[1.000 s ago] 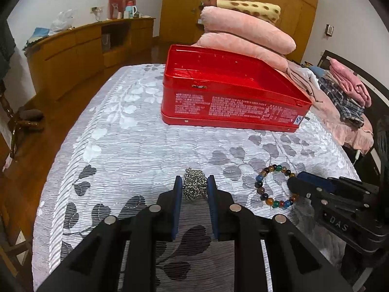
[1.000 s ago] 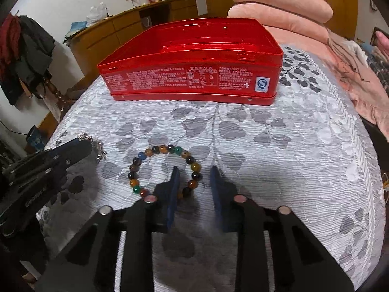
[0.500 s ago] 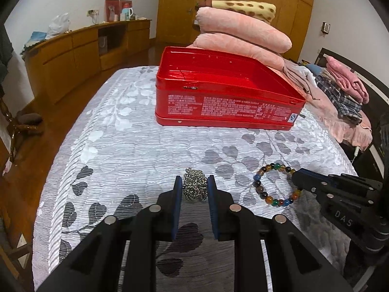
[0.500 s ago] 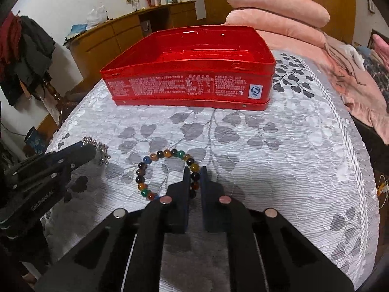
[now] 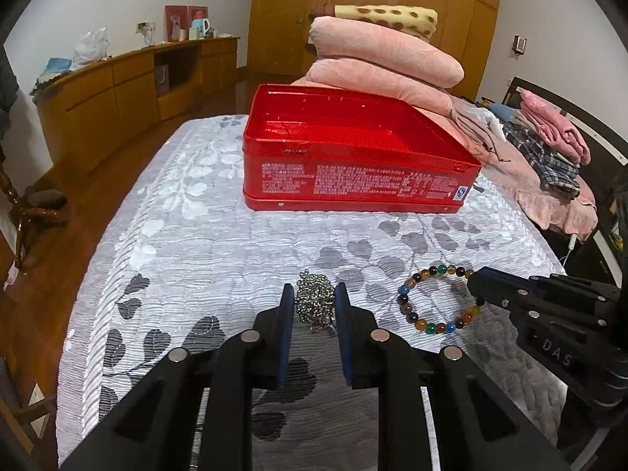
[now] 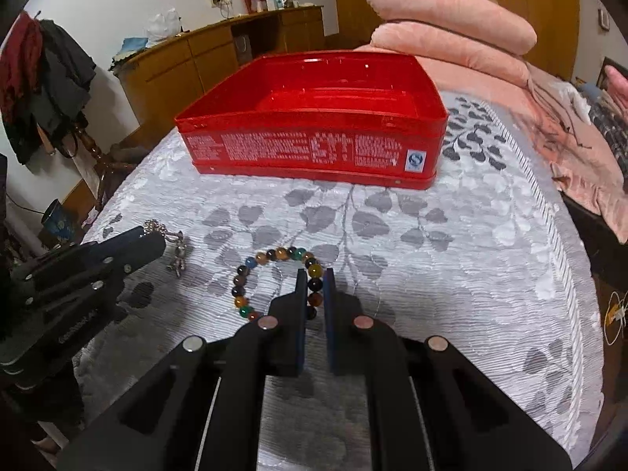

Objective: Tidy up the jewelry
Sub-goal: 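Grasp the silver chain with the left tool while the right tool grasps the multicolour bracelet, then carry the chain and multicolour bracelet into the red tin box and open both tools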

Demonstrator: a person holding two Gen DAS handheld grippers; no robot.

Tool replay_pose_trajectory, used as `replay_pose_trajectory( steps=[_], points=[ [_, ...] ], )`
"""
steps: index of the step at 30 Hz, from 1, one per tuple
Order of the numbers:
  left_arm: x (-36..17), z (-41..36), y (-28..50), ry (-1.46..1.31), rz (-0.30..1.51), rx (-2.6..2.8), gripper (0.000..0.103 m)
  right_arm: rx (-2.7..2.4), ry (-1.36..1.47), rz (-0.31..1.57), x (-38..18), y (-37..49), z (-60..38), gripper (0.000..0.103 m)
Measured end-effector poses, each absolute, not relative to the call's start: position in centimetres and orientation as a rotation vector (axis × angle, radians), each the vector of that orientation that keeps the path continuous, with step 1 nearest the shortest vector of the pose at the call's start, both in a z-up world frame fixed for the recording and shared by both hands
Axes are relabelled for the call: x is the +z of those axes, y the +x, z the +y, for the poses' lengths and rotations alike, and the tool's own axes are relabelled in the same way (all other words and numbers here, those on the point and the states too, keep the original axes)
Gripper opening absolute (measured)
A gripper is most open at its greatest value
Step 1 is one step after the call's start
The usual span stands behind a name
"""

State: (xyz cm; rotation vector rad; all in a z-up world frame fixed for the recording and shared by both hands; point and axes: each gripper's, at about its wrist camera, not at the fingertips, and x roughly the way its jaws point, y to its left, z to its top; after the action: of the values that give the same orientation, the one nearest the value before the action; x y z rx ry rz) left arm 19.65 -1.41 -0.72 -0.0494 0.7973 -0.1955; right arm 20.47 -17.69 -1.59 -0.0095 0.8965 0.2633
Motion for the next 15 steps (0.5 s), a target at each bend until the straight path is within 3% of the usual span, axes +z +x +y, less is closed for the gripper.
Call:
replay_pose_trajectory(
  steps=[15],
  points=[
    [1.7,-1.6,18.8,-0.039,0.743,-0.204,0.021,0.260,-0.009,0.818,1.7,19.3,-18.4,0.007]
  ],
)
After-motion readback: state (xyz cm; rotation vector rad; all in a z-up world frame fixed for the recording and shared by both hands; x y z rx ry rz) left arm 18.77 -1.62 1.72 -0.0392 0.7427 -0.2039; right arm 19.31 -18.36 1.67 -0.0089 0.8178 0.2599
